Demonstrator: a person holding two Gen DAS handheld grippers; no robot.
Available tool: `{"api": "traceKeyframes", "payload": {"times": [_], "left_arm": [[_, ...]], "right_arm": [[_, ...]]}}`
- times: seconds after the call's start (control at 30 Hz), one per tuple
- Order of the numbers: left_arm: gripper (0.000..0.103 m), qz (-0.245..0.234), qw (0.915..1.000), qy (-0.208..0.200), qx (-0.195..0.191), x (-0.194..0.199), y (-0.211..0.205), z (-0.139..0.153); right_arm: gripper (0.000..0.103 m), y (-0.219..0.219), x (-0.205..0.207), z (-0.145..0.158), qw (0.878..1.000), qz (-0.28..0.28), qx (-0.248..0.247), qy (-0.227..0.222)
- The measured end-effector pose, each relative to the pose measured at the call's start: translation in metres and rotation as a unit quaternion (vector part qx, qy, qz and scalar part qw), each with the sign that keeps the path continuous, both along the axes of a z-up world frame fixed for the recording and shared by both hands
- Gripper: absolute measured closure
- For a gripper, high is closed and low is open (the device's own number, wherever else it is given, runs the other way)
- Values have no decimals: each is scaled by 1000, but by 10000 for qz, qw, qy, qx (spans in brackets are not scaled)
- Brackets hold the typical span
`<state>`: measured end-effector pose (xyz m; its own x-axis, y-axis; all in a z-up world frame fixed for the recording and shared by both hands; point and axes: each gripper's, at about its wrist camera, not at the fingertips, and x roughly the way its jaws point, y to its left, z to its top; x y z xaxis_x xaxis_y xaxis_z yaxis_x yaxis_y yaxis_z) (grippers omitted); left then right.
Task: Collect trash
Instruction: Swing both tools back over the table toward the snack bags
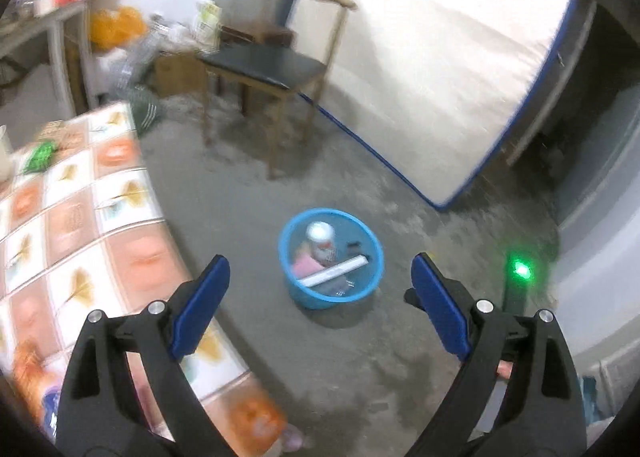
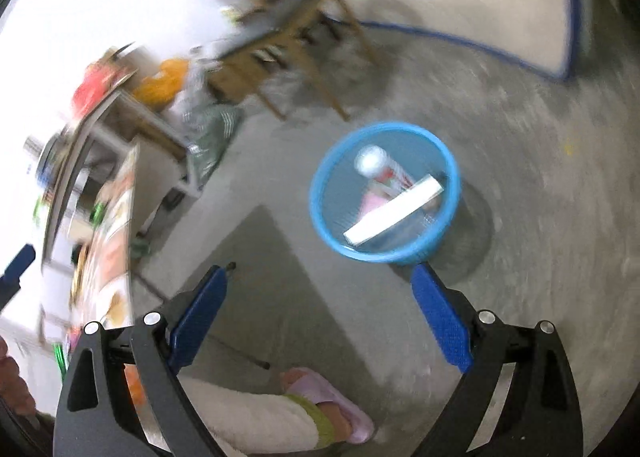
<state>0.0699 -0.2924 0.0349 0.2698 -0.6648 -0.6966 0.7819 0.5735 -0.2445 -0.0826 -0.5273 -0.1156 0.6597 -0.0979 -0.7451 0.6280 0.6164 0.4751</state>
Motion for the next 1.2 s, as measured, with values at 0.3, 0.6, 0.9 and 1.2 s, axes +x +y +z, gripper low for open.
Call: {"api": "traceKeyframes", "payload": {"times": [0.3, 0.6, 0.9, 1.2], "left_arm": [[13, 1802, 9821, 182, -520, -3, 139, 21], [11, 2863, 9563, 247, -539, 3, 227, 26], [9, 3947, 9182, 32, -344, -13, 325, 29], [9, 4253, 9020, 330, -660, -29, 391, -7]], "right_arm": [[7, 97, 60, 107, 9836, 1145, -1250, -619], [7, 172, 95, 159, 9624, 1831, -1921, -588], [7, 253, 116, 179, 9257, 2483, -2847, -202], [7, 277, 106, 163, 8919, 3268, -3125, -53]]}}
